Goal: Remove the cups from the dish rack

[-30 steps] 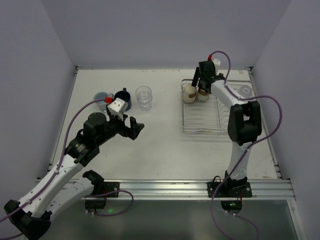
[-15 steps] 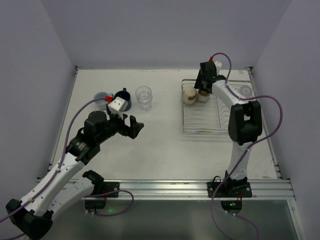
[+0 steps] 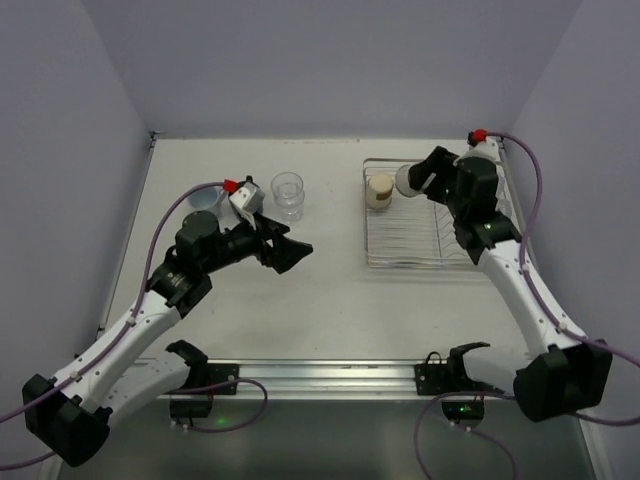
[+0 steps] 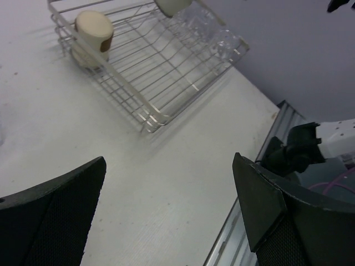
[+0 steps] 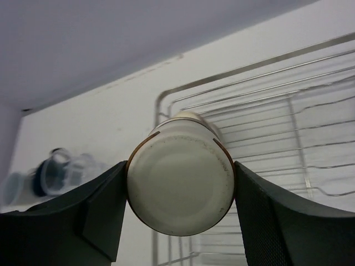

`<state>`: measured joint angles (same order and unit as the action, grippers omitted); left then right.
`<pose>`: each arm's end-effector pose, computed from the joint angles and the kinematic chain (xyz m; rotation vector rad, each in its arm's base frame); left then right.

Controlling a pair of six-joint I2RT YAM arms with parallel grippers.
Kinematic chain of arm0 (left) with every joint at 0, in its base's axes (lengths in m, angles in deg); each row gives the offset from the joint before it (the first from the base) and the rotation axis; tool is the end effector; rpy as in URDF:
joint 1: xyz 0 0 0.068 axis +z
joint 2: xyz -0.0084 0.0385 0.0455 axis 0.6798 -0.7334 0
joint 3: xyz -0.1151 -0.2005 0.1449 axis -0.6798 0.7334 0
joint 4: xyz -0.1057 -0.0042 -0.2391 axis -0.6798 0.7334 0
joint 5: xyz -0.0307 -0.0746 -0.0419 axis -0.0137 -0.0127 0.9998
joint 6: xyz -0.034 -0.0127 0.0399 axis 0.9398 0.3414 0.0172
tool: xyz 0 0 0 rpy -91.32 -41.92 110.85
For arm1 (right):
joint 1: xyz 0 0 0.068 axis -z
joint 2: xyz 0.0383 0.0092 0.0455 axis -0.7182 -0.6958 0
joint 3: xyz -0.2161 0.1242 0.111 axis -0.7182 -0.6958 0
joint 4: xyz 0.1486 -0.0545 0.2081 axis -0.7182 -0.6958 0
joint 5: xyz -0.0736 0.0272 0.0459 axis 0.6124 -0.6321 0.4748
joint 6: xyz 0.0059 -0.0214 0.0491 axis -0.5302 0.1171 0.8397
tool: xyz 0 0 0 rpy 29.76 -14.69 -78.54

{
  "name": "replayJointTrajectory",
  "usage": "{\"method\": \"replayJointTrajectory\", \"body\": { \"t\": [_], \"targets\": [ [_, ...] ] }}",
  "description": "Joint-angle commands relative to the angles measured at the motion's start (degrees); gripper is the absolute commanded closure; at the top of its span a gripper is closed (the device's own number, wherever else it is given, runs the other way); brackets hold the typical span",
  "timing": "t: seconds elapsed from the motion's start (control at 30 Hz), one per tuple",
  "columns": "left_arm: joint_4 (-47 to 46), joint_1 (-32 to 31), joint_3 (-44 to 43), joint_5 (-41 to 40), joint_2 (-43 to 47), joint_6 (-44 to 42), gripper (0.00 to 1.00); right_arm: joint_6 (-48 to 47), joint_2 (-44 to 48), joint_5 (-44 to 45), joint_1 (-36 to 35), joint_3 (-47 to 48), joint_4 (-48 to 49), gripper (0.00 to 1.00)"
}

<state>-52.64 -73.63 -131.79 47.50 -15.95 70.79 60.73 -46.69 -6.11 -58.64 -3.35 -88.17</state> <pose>0.1663 -0.1164 0.3261 0.4668 1.7975 -1.0370 0.2844 0.0571 0.3514 0.3798 1.8828 0.2856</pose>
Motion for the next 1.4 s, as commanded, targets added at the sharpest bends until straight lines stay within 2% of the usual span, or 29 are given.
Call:
{"method": "replayJointTrajectory", "body": {
  "t": [0.0,0.03,0.17,0.3,0.4,0.53,0.63,0.67,0.73,0.77,0.8,0.83,0.87,0.93,0.97,1.0,1.03,1.07,1.1,1.17,1.27,1.37],
  "targets": [
    [-15.6,-0.6,0.5,9.7,-3.4,9.9,0.0,10.3,7.2,-20.0,-0.5,-9.7,13.4,0.73],
    [-20.0,-0.7,0.7,11.7,-4.3,12.6,0.0,15.2,10.5,-28.0,-1.1,-14.4,19.6,0.73],
    [-28.5,-1.7,1.1,13.2,-8.5,18.3,0.08,26.0,14.6,-39.5,-5.0,-21.3,32.4,0.73],
    [-34.6,-2.0,0.5,14.6,-14.0,22.7,0.13,31.6,15.1,-41.5,-11.5,-24.8,40.6,0.73],
    [-35.5,-2.4,0.2,14.0,-16.0,24.4,0.18,37.1,13.7,-43.2,-12.2,-27.7,49.8,0.73],
    [-35.2,-2.9,0.0,13.1,-16.4,24.3,0.23,37.7,11.7,-43.6,-12.4,-28.6,50.8,0.73],
    [-36.8,-3.5,-0.1,13.3,-16.9,24.6,0.41,38.1,9.6,-43.6,-13.1,-28.5,51.7,0.72],
    [-37.3,-3.6,-0.3,13.4,-17.3,24.7,0.58,38.4,7.8,-43.7,-13.5,-28.5,52.2,0.72],
    [-37.9,-4.0,-0.5,13.2,-17.5,24.6,0.71,39.8,6.2,-44.0,-13.8,-28.6,54.7,0.71],
    [-38.0,-4.1,-0.5,13.1,-17.6,24.5,0.81,40.3,4.7,-44.4,-14.0,-28.8,55.7,0.7],
    [-37.9,-4.1,-0.6,12.5,-17.6,24.3,0.86,41.1,4.1,-44.6,-14.1,-28.9,57.2,0.68],
    [-37.5,-4.1,-0.8,12.4,-17.6,23.8,0.91,41.4,3.6,-44.8,-14.2,-29.0,57.4,0.66],
    [-36.6,-4.2,-1.0,11.9,-17.4,23.1,1.0,41.4,3.3,-44.9,-14.2,-29.1,57.4,0.58],
    [-29.8,-4.2,-3.1,8.0,-16.6,18.8,1.0,41.0,3.2,-44.9,-14.2,-29.3,56.9,0.38],
    [-25.8,-4.1,-4.2,5.7,-15.6,16.5,1.0,40.4,3.3,-44.9,-14.2,-29.4,56.1,0.24],
    [-16.4,-4.1,-5.6,-0.6,-15.0,11.8,1.0,38.3,4.0,-44.6,-14.2,-29.1,52.1,0.06],
    [-12.1,-4.1,-8.1,-4.3,-14.5,9.7,1.0,36.8,4.4,-44.2,-14.3,-28.6,49.5,0.01],
    [-7.8,-4.1,-9.2,-7.7,-13.6,7.6,1.0,35.3,4.7,-43.8,-14.3,-27.8,46.6,0.01],
    [1.8,-4.1,-10.7,-14.3,-13.7,3.9,1.0,32.6,5.1,-43.4,-14.3,-27.4,42.1,0.01],
    [11.6,-4.1,-13.8,-20.5,-13.5,1.1,1.0,30.4,6.6,-41.6,-14.2,-27.4,38.7,0.01],
    [22.6,-4.1,-15.5,-31.5,-13.3,-2.9,1.0,26.9,8.2,-40.6,-14.2,-27.2,33.6,0.01],
    [32.2,-4.0,-16.0,-36.4,-14.2,-4.8,1.0,24.4,9.5,-39.9,-14.2,-27.7,30.5,0.01]
  ]
}}
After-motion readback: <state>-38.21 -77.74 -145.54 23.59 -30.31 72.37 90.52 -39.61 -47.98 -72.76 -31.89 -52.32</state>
